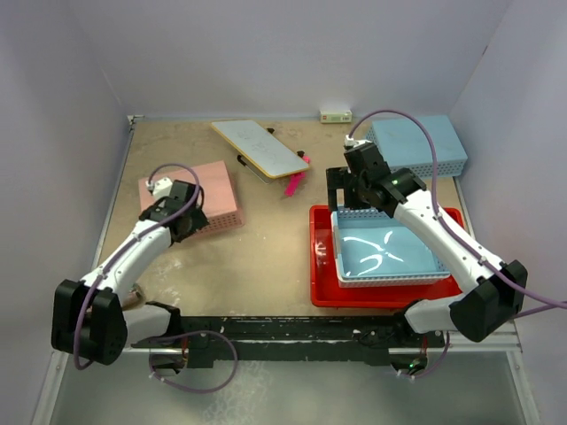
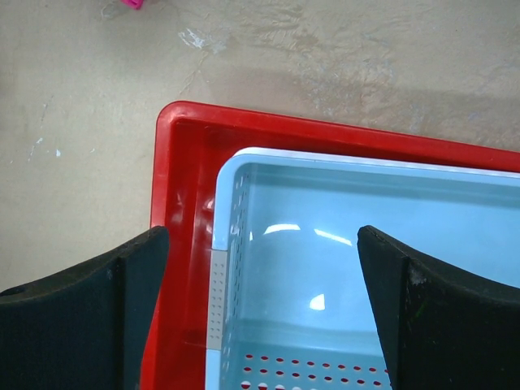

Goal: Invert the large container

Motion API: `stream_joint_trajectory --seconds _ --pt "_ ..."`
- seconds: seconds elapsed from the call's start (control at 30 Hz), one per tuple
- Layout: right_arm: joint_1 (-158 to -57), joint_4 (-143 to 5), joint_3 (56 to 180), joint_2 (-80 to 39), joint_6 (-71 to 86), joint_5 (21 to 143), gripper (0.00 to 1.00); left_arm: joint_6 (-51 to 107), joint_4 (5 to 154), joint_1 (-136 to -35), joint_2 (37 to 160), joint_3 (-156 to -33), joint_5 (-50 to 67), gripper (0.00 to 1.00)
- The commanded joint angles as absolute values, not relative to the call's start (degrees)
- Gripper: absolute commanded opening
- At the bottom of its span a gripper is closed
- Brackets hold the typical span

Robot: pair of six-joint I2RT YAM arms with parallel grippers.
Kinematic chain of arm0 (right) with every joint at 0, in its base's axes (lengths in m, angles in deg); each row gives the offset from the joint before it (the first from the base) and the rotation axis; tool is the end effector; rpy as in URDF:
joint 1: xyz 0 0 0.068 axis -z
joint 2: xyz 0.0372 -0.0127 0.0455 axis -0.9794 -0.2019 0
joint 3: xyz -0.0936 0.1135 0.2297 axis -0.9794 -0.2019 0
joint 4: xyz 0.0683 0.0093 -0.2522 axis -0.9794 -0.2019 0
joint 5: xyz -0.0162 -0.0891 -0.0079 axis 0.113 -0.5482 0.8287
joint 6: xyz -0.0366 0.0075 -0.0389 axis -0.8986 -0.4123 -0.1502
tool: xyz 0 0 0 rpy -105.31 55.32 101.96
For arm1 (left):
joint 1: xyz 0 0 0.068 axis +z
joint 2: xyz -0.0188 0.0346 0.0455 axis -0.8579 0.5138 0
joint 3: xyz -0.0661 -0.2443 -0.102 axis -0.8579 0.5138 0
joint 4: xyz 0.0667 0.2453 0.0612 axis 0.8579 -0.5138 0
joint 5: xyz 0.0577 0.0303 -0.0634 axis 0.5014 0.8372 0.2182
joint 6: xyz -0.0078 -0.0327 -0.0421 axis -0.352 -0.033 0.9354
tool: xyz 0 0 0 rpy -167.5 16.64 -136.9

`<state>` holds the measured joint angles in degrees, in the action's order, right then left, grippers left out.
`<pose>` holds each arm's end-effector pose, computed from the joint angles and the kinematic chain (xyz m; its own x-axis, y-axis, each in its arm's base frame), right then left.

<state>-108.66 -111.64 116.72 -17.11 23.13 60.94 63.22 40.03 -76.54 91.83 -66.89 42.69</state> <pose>0.2515 0.1374 0.3397 -0.7087 0.0161 -0.7054 -0.0868 0.9902 0.1098 0.2172 -0.0519 0.2187 -0.6278 -0.4936 -0.6018 -0.5699 0.8182 -0.0765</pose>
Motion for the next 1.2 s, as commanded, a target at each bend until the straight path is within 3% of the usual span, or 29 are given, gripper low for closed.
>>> stream_joint_trajectory --seconds 0.0,0.3,0.47,0.67,0.93,1.17 --pt "-108.36 -110.67 115.87 -14.39 22.8 60.71 1.0 59.47 42.64 -72.73 91.04 -73.5 40.83 0.79" --pt "-108.3 -109.76 114.26 -14.84 23.64 61.64 1.0 72.32 42.37 -90.56 89.22 -73.02 47.74 0.77" --pt "-108.28 -109.79 114.97 -14.88 23.54 61.73 1.0 74.41 45.71 -91.36 93.9 -71.4 48.7 0.77" --pt "-108.24 -110.65 114.21 -13.53 23.34 60.59 1.0 67.38 53.83 -77.17 99.76 -69.87 39.92 0.77" --pt "-108.24 -110.65 112.44 -11.85 23.34 60.5 1.0 57.94 55.52 -60.14 115.51 -84.9 35.7 0.77" --pt "-108.24 -110.73 111.71 -10.54 23.34 60.86 1.0 54.28 50.06 -57.17 130.54 -100.66 39.69 0.78"
